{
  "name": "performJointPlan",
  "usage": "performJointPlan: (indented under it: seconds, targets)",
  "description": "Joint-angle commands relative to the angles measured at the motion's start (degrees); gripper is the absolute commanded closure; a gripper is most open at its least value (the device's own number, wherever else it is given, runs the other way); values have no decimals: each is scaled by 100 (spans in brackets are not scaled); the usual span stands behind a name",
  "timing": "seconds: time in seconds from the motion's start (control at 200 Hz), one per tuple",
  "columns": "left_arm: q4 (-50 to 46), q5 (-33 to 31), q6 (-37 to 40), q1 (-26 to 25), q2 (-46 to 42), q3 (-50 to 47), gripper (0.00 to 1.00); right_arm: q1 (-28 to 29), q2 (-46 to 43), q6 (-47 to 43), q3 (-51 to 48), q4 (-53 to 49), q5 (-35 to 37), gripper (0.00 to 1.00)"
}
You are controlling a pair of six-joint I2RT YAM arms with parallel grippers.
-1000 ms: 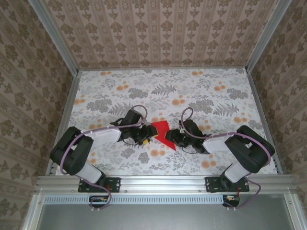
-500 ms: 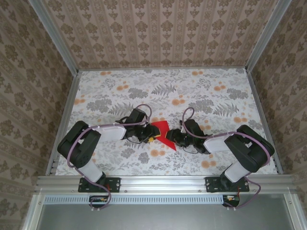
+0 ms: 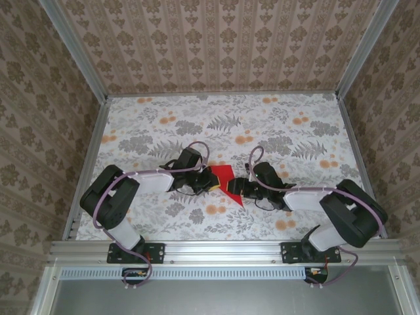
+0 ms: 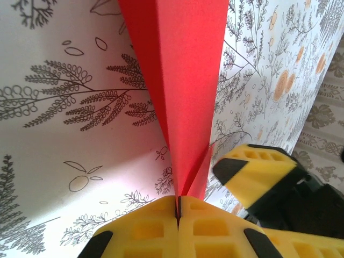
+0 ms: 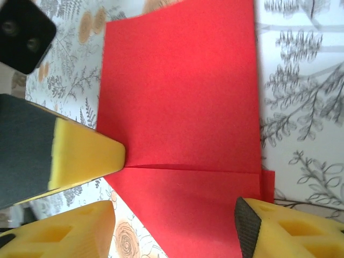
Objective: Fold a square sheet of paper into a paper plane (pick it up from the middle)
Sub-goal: Fold the wing for the fifth time at the center of the table.
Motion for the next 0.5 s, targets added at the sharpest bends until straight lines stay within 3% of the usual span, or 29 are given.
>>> performJointPlan:
  seconds: [0.0, 0.235, 0.495]
  targets:
    - [8, 40, -84, -66, 11, 163, 100, 130, -636, -1265, 58, -486, 629, 36]
    - [-211, 23, -174, -74, 12, 310, 100, 750, -1212, -2604, -224, -572, 1626, 42]
    - [-363, 4, -145, -75, 43, 401, 100, 1482, -767, -3630, -363, 65, 2520, 42]
